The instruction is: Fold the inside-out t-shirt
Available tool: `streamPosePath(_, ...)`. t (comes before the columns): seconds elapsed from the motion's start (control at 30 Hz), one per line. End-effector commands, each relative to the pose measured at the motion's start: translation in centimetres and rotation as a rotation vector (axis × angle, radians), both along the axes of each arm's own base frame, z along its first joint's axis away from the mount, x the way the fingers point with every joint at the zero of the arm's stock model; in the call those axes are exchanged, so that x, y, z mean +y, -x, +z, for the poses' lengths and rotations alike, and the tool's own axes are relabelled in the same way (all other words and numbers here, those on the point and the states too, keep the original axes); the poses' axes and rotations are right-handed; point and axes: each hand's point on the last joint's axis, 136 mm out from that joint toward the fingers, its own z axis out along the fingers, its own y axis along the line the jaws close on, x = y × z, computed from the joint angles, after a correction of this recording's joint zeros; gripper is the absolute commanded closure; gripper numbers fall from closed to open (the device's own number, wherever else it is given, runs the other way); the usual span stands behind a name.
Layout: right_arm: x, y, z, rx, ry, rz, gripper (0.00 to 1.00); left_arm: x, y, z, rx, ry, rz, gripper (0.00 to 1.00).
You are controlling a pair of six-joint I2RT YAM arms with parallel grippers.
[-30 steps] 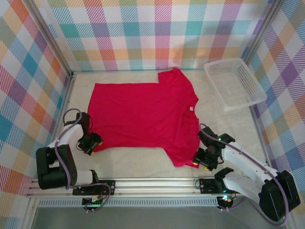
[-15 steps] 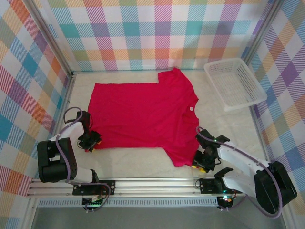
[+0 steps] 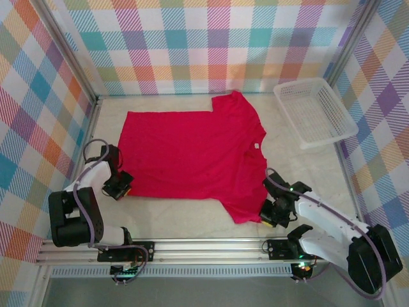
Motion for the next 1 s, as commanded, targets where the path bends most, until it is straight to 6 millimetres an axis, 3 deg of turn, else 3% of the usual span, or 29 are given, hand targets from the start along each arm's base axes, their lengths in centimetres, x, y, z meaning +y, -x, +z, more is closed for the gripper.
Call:
streamPosePath(0.0,-0.3,-3.5,5.9,-0.213,0.033,0.036,1.0,0.8,-0.9,4.1,-0.085,-0.033,0.001,1.0)
streamPosePath(0.13,0.2,-6.6,11.5,-0.382,0.021,0.057,1.0,0.6,-2.2,8.2,-0.197,-0.029,0.005,1.0)
streamPosePath(0.37,2.6,-11.6,16.4,-0.562,-0.02,0.102,1.0,-0.7,-5.4,13.5,-0.36,0.041,-0.015,1.0)
streamPosePath(0.6,3.3,-15.5,21.3,-0.69,-0.011,0.129,1.0,-0.9,-7.1,14.9,-0.39,0.06,-0.043,1.0)
streamPosePath(0.73,3.0,-17.2,24.5,-0.779,-0.008,0.131,1.0,-1.2,-8.7,17.3,-0.456,0.076,-0.065,1.0)
streamPosePath(0.87,3.0,-19.2,29.7,-0.897,-0.002,0.135,1.0,-1.6,-11.2,23.3,-0.602,0.096,-0.086,1.0)
streamPosePath(0.97,3.3,-20.2,36.1,-1.055,-0.034,0.135,1.0,-1.9,-12.7,30.1,-0.757,0.099,-0.108,1.0)
